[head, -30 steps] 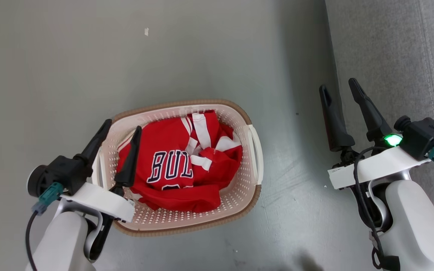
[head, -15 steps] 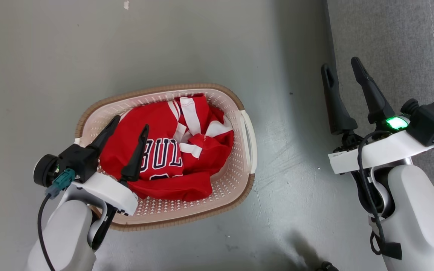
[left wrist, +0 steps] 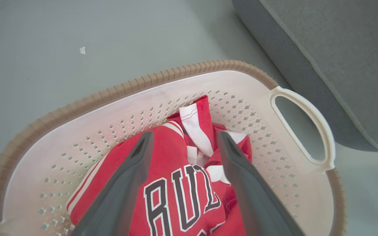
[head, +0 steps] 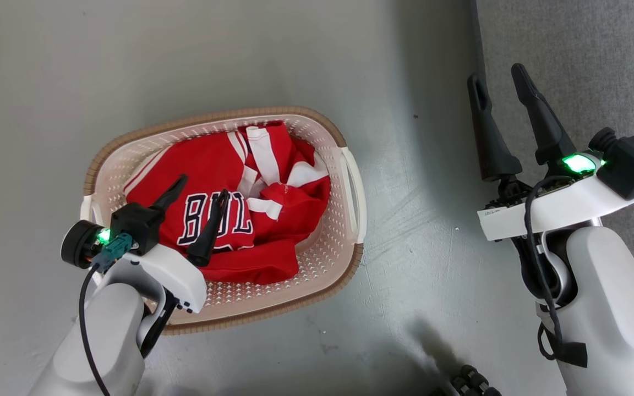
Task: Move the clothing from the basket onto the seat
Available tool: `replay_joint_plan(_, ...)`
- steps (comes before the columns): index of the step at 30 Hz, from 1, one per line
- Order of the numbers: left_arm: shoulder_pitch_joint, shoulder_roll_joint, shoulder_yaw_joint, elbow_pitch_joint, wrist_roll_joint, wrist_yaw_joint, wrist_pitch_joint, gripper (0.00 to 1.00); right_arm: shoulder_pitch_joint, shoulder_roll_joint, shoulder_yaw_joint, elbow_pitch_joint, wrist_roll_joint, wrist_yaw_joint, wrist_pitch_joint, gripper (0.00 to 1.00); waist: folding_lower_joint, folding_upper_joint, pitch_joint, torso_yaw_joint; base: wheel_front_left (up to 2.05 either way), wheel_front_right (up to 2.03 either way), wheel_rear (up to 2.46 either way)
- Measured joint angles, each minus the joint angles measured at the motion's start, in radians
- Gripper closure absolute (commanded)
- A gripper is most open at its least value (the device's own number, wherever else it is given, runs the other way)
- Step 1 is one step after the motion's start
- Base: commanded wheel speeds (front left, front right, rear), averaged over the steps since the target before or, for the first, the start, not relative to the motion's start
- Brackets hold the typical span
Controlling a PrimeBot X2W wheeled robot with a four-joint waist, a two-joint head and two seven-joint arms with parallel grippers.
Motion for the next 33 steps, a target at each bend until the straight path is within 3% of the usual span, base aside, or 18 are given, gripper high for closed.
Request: replay_joint_plan(33, -0.216, -0.007, -0.081, 0.348, 0.002, 0.000, 0.137, 0.00, -0.060, 0.001, 0.038, -0.021, 0.037, 0.000, 0.000, 0.00, -0.0001, 0.0000, 0.109, -0.073, 0.00, 0.00, 0.00)
